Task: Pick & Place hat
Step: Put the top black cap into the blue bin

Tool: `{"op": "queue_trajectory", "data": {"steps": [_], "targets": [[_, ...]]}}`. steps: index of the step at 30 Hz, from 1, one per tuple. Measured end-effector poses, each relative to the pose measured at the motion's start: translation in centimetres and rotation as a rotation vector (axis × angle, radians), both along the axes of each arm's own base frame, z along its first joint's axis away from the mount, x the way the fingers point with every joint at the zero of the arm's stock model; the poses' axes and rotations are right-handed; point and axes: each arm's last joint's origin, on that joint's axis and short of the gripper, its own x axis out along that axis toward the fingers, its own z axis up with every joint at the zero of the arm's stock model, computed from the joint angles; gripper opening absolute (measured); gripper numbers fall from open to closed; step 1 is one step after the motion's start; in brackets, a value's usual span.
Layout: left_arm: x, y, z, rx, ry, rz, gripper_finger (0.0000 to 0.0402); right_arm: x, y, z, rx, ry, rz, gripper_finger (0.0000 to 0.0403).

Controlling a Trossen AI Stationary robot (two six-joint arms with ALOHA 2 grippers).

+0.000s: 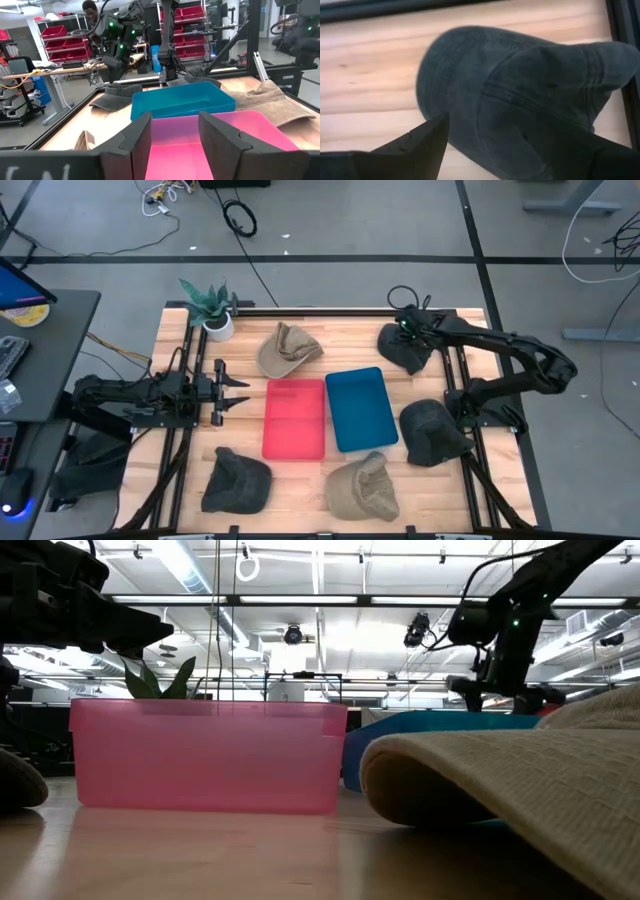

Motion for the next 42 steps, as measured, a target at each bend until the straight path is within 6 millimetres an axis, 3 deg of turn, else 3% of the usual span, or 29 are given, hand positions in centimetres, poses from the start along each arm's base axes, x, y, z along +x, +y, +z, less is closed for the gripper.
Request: {"op": "queue_trajectory", "data": {"steps": [23, 42], "targets": [[0.0, 0.0, 0.0, 0.0, 0.0, 0.0, 0.0165, 0.9, -2.7, -4.2, 0.062, 0.144, 0.065, 0.0302], [0.0, 0.0, 0.0, 0.0, 0.001, 0.0, 0.0165, 1.0, -2.9, -4.3, 0.056, 0.144, 0.084, 0.0302]]}}
